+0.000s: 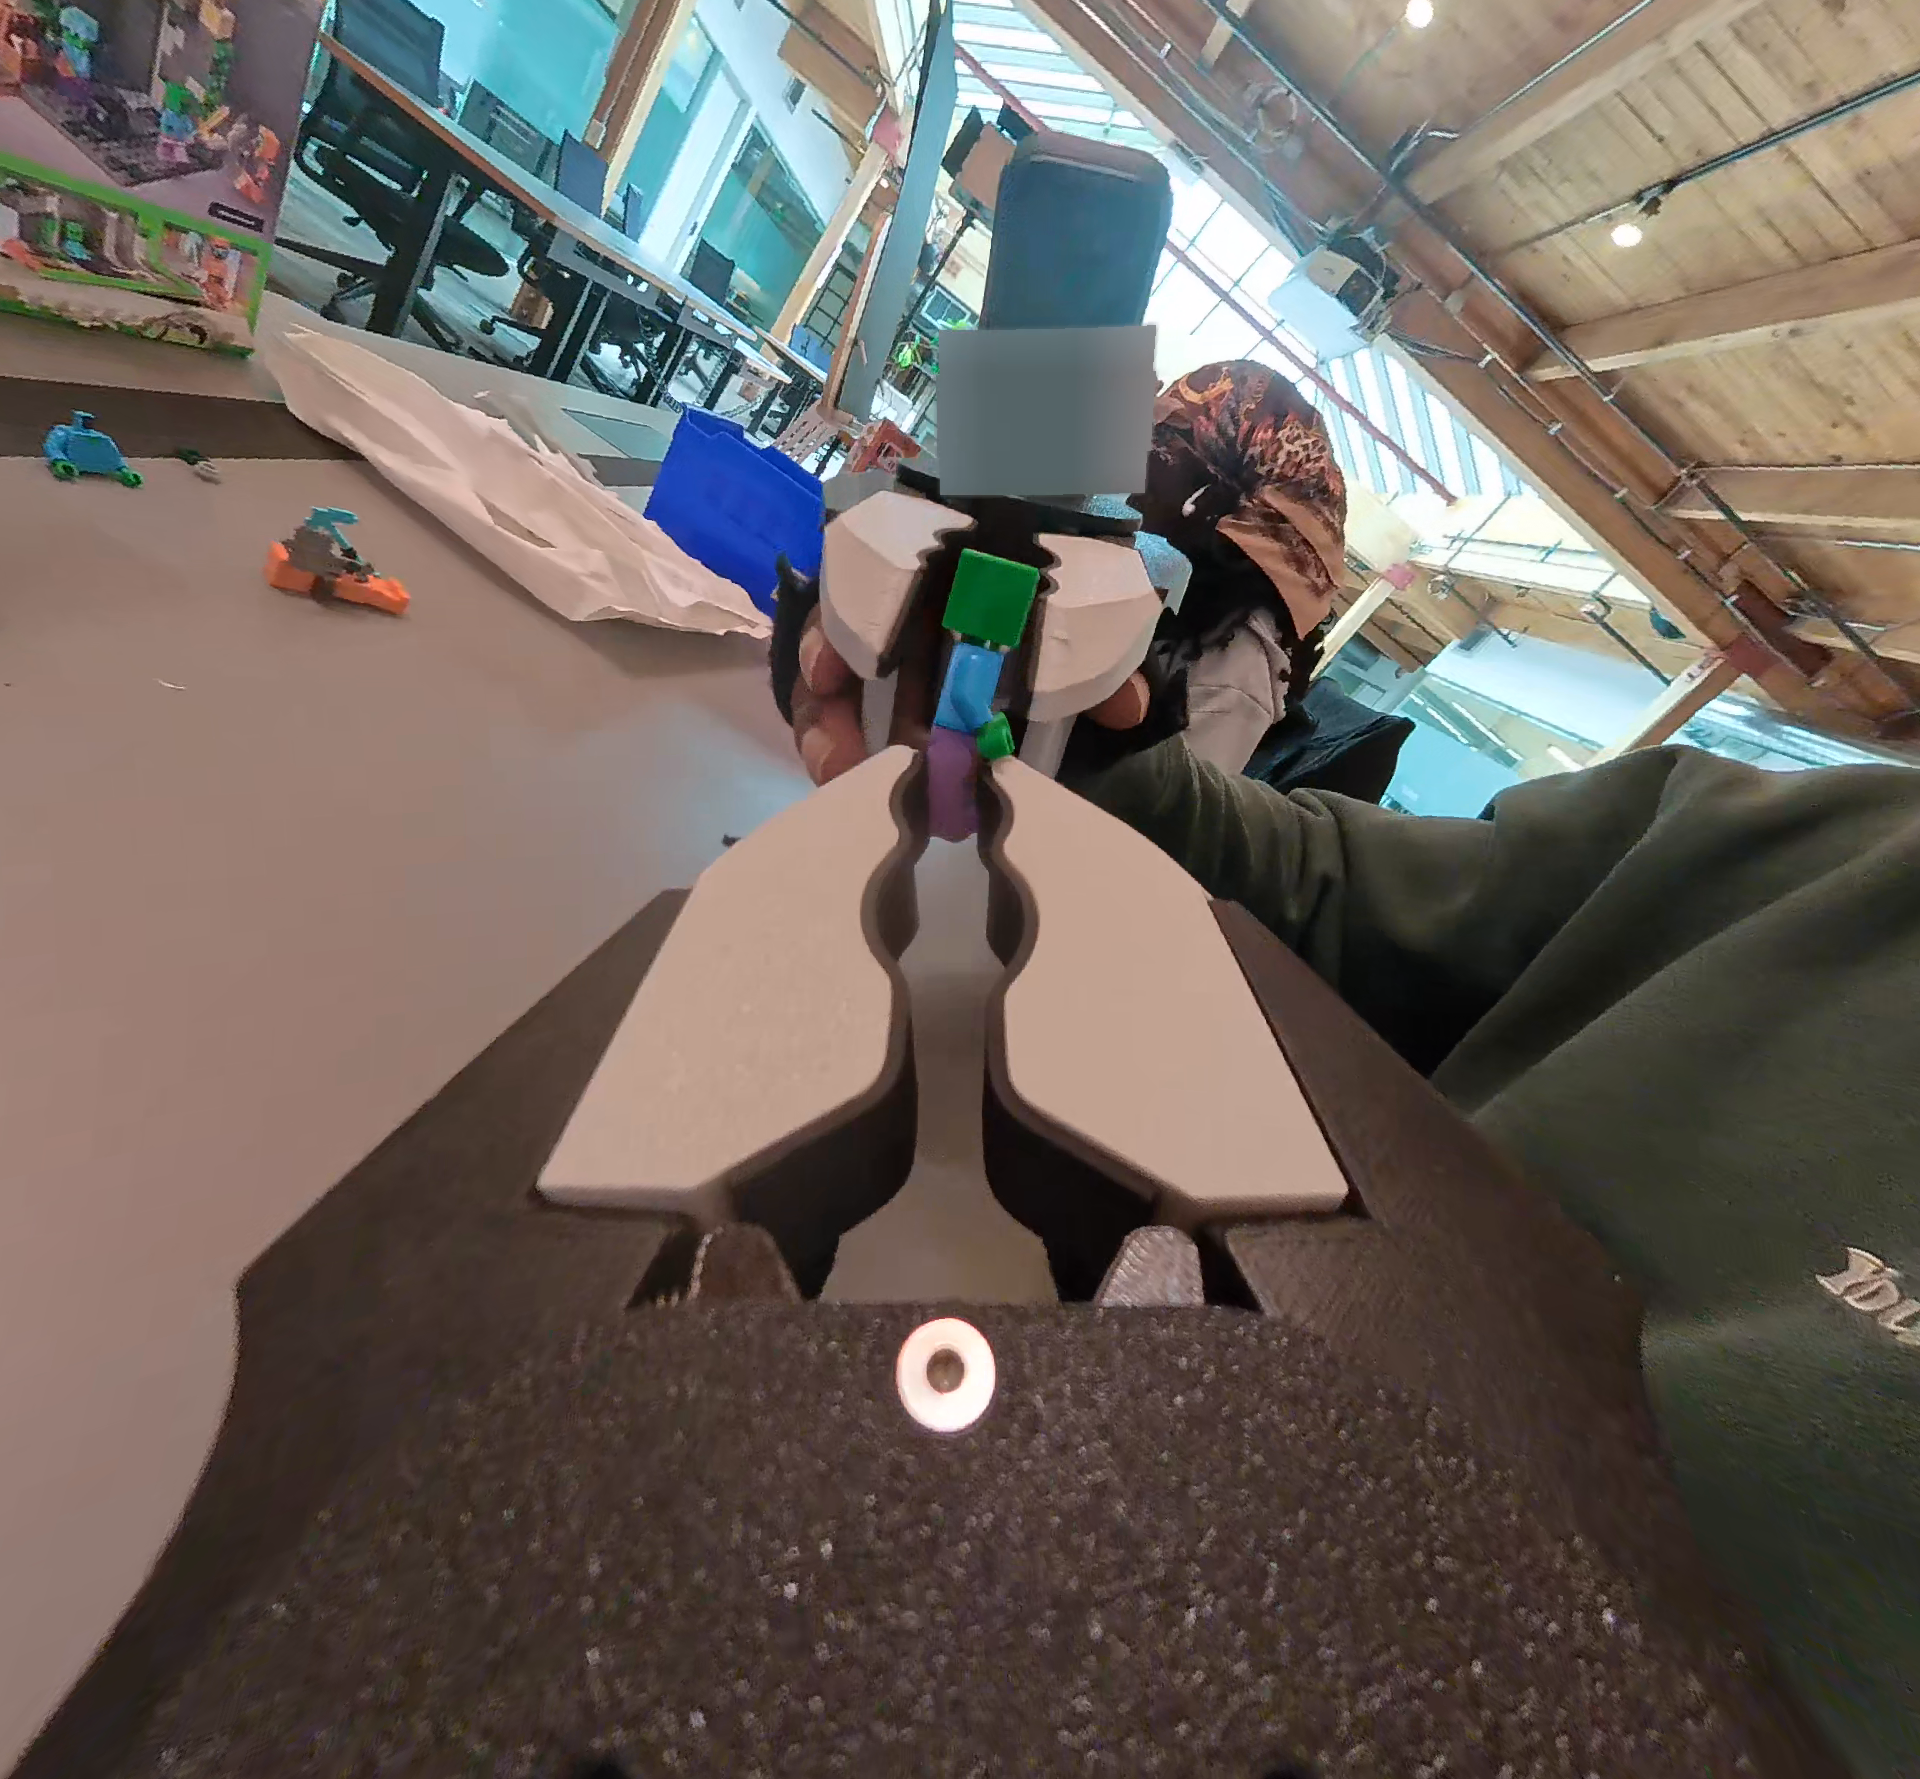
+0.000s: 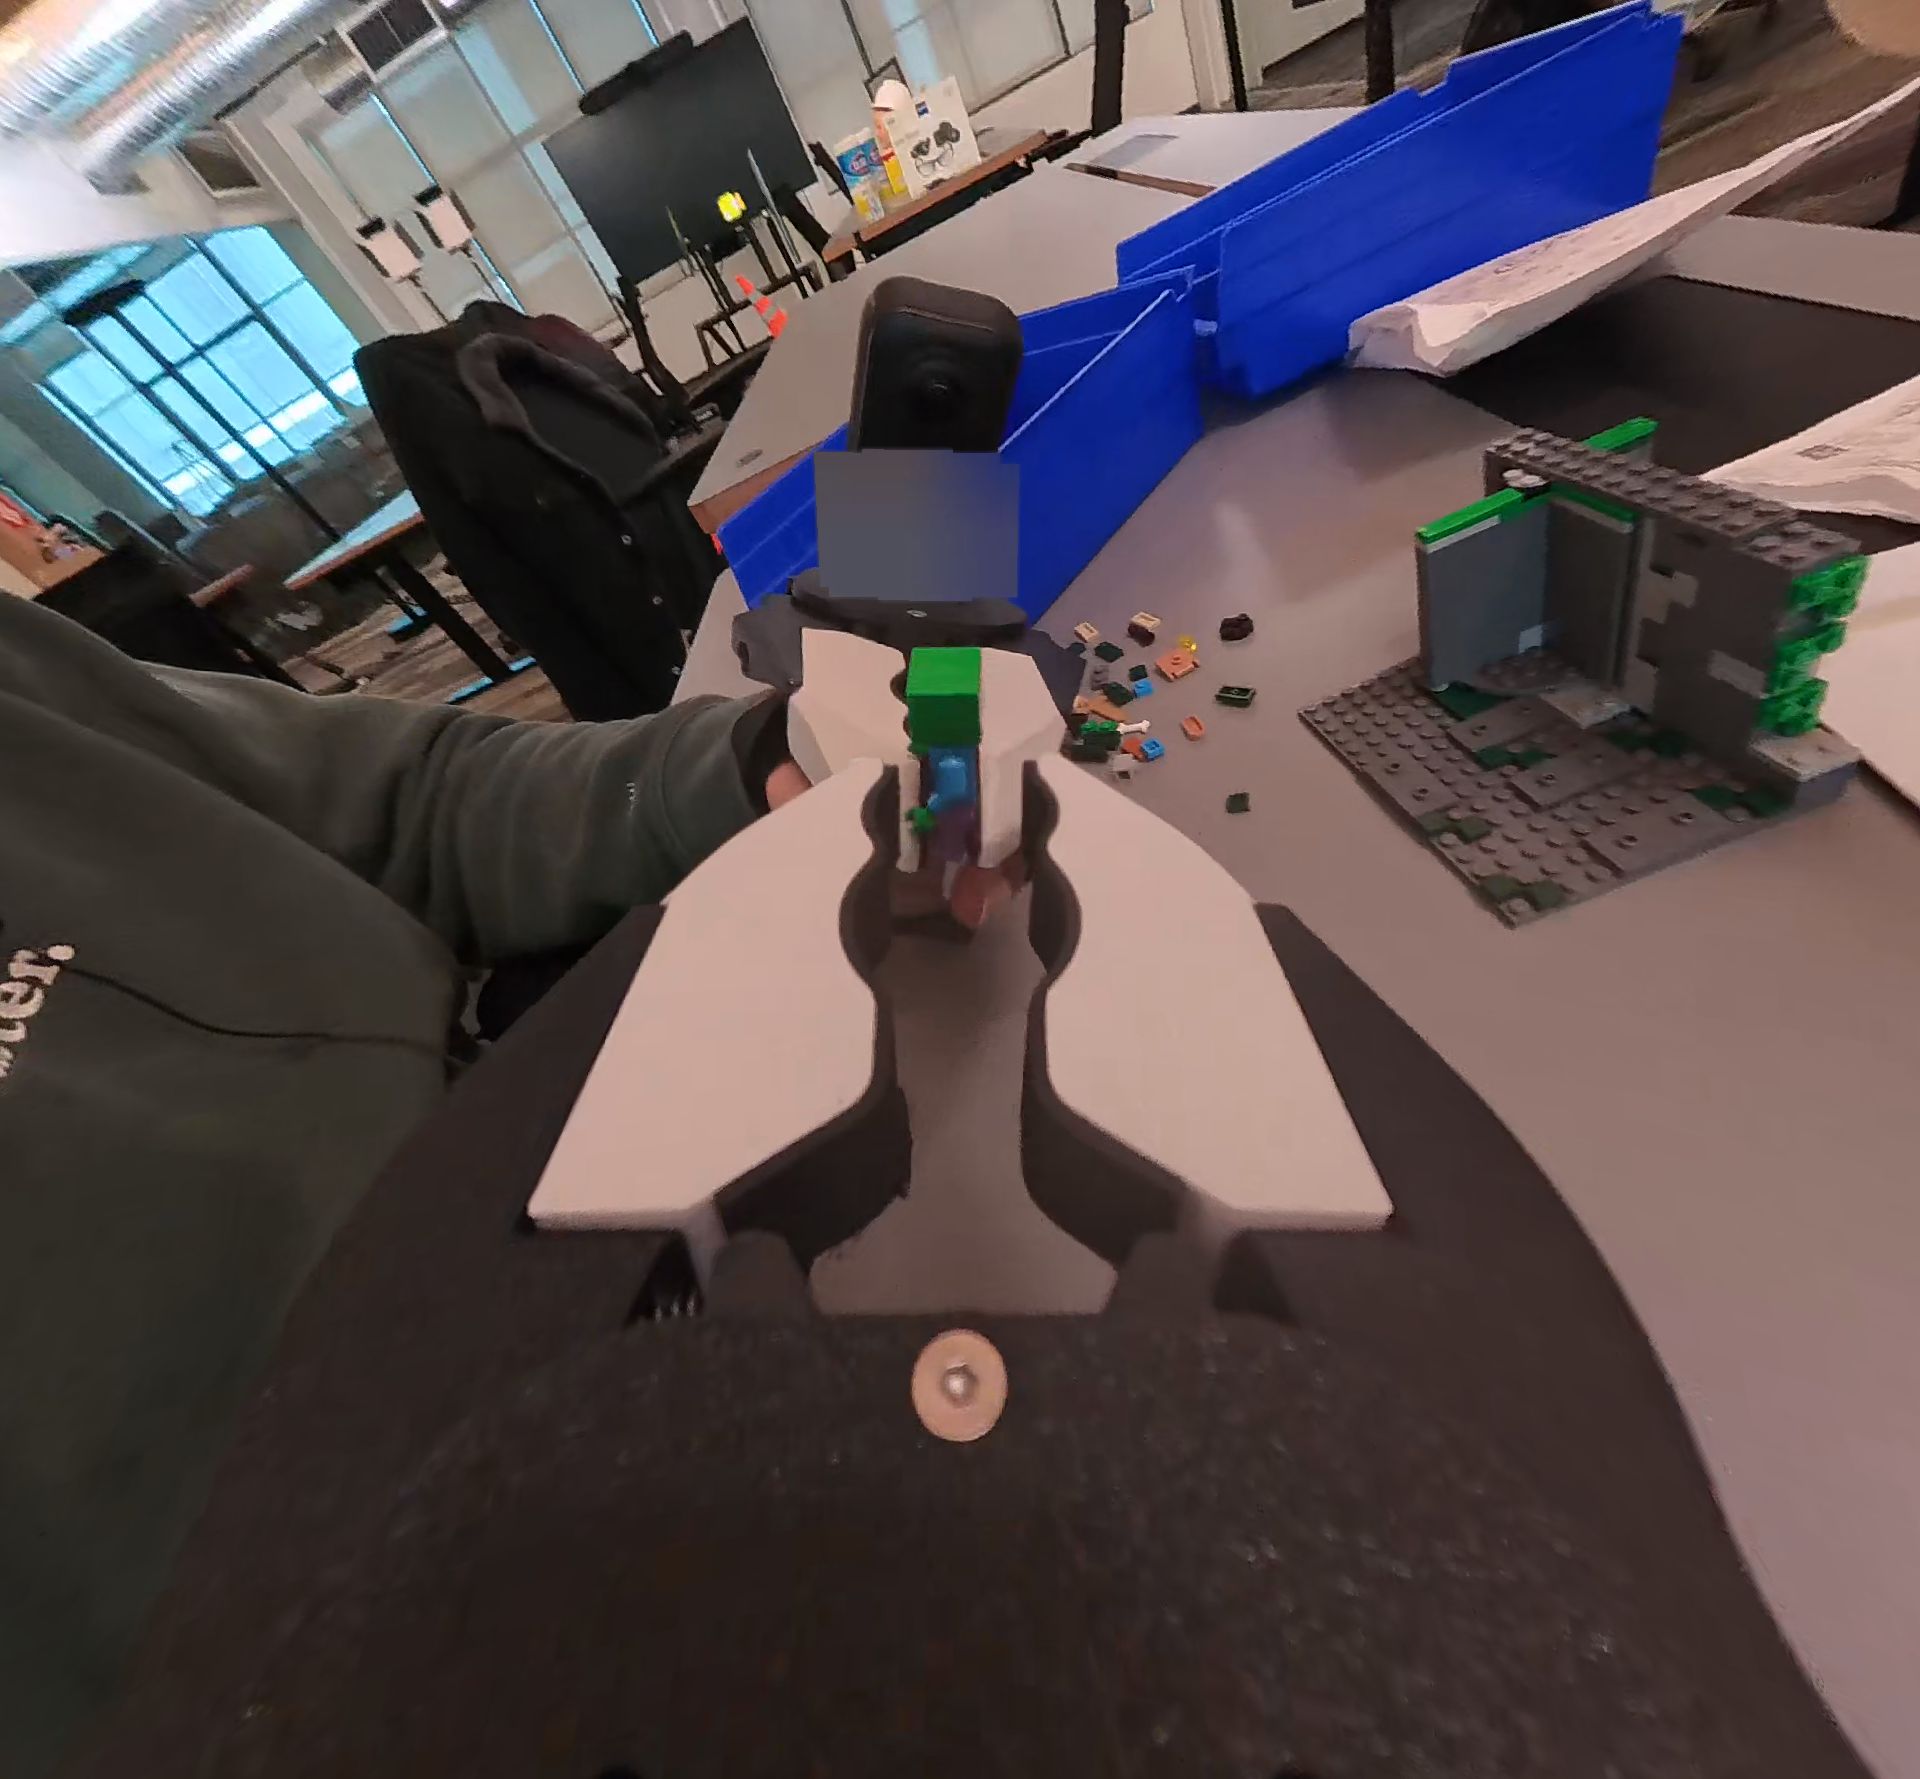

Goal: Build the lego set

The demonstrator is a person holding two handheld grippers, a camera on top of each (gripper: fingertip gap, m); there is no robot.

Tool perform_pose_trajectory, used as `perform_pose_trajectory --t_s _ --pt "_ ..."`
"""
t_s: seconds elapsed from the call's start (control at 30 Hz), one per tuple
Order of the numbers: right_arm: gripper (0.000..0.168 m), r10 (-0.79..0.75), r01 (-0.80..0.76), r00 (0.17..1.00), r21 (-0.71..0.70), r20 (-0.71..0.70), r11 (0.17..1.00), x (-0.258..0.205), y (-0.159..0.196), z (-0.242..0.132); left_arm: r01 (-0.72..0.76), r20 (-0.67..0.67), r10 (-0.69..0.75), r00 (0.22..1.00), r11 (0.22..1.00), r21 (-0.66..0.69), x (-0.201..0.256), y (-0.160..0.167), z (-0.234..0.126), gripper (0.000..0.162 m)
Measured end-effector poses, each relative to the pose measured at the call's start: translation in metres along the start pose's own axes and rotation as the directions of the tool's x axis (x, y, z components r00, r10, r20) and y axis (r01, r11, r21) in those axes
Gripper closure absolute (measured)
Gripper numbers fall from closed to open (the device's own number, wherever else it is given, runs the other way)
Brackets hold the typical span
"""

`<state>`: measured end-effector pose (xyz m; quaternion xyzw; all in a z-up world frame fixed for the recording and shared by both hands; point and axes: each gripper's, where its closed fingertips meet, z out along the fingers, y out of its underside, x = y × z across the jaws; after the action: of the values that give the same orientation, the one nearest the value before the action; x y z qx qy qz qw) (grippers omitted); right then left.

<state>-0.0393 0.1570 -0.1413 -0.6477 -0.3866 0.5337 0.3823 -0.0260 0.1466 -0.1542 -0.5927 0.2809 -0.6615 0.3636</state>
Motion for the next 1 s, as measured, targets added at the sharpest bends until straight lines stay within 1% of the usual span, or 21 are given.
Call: perform_pose_trajectory --t_s 0.03,0.1,0.23,0.3,0.4,0.57,0.63,0.77,0.83,0.87,1.0 --pt "0.148 0.006 -0.006 1.000 0.005 0.010 1.000 -0.001 0.000 0.001 -0.007 0.006 0.007 1.000 1.000 -0.004 -0.001 0.001 0.000 0.154" --pt "0.159 -0.008 0.008 1.000 -0.004 0.008 1.000 -0.002 0.003 0.003 -0.010 0.006 0.010 1.000 1.000 -0.005 -0.001 0.001 0.000 0.154" --pt "0.161 -0.048 0.047 0.999 -0.024 -0.004 0.999 -0.001 0.007 0.003 -0.058 0.023 0.059 0.998 0.998 -0.027 -0.003 0.005 0.001 0.154" --pt "0.161 -0.016 0.017 1.000 -0.039 0.023 0.999 -0.004 0.009 0.002 -0.138 0.032 0.140 0.990 0.989 -0.058 -0.002 0.008 0.001 0.154" --pt "0.161 0.017 -0.014 0.999 -0.052 0.052 0.999 -0.008 0.013 0.000 -0.308 0.064 0.318 0.946 0.942 -0.133 -0.001 0.014 0.002 0.154" --pt "0.161 0.032 -0.028 0.997 -0.050 0.077 0.998 -0.015 0.014 -0.004 -0.387 0.054 0.400 0.915 0.908 -0.160 0.005 0.016 0.004 0.154" --pt "0.161 0.031 -0.027 0.996 -0.047 0.086 0.999 -0.017 0.014 -0.004 -0.398 0.042 0.409 0.911 0.903 -0.161 0.008 0.017 0.004 0.154" --pt "0.160 -0.042 0.044 0.997 -0.033 0.065 0.998 -0.020 0.012 -0.006 -0.392 0.032 0.401 0.916 0.908 -0.150 0.011 0.015 0.005 0.154" --pt "0.152 -0.074 0.076 0.996 -0.032 0.057 0.997 -0.021 0.011 -0.005 -0.389 0.034 0.398 0.917 0.910 -0.146 0.011 0.015 0.005 0.154" --pt "0.151 -0.090 0.092 0.995 -0.037 0.051 0.995 -0.021 0.012 -0.005 -0.386 0.032 0.395 0.918 0.911 -0.148 0.011 0.015 0.005 0.154" --pt "0.160 -0.133 0.134 0.991 -0.044 0.031 0.990 -0.021 0.013 -0.002 -0.378 0.024 0.385 0.922 0.914 -0.148 0.011 0.015 0.004 0.154"
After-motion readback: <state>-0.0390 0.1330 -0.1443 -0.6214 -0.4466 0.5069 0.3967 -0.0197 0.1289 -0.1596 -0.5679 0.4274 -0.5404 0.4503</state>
